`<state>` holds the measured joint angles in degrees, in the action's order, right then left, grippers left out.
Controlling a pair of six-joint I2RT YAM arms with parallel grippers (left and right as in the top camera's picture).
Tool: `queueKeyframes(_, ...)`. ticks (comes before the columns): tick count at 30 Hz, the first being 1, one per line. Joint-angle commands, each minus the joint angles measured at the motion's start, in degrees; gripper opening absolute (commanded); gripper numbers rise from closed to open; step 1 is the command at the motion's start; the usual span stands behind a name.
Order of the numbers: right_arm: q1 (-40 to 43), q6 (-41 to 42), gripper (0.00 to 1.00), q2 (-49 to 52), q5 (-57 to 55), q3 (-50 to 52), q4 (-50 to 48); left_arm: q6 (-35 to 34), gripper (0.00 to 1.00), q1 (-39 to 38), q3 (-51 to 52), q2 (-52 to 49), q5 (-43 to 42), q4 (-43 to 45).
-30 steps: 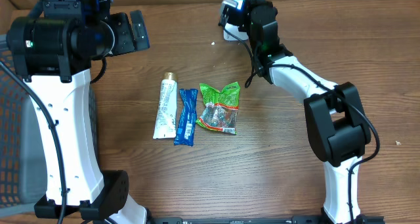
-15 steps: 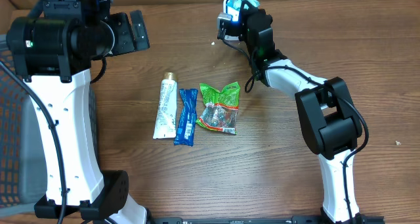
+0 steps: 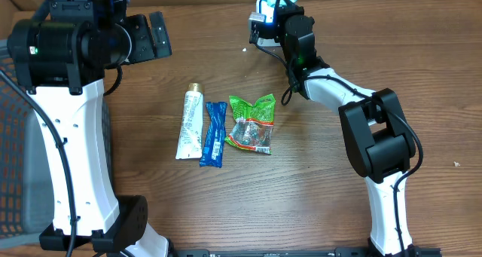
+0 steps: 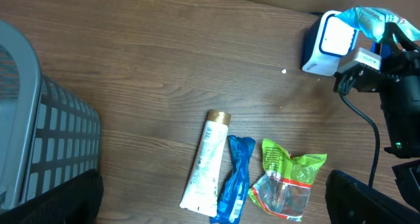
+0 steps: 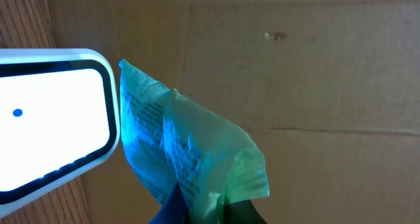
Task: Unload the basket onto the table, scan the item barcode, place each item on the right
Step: 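Lift the wipes pack and hold its barcode under the white scanner, then carry the wipes pack to the right side and release it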
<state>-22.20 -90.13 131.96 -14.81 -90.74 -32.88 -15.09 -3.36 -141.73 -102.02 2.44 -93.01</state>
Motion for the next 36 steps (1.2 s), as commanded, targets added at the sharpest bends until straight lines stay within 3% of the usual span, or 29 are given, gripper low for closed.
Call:
queueKeyframes(1,0.2,-0.35,0.04,-0.04,-0.59,-1.38,-0.28,-0.79,1.0,-0.04,0.17,0.09,0.55,0.22)
queueKeyframes(14,-0.07,2.73,0.04,-0.83,-2.05,-1.38,-0.07,-0.79,1.0,-0.04,0.17,0.09,0.55,0.22)
queueKeyframes(20,-0.68,7.93,0.04,-6.95,-2.29,-1.36,7.52,-0.79,1.0,-0.04,0.17,0.09,0.55,0.22)
queueKeyframes(26,-2.78,22.6,0.04,-19.76,-4.66,-1.36,23.76,-0.79,1.0,-0.04,0.17,0.09,0.55,0.22)
queueKeyframes(29,-3.78,35.39,0.04,-27.12,-2.84,-1.38,33.64,-0.79,1.0,-0.04,0.17,0.09,0.55,0.22)
queueKeyframes(32,-3.82,51.21,0.04,-35.56,9.9,-1.38,50.01,-0.79,1.0,-0.04,0.17,0.09,0.55,0.2)
queueKeyframes(36,-1.16,65.24,0.04,-41.7,30.53,-1.38,67.58,-0.79,1.0,-0.04,0.17,0.09,0.55,0.22)
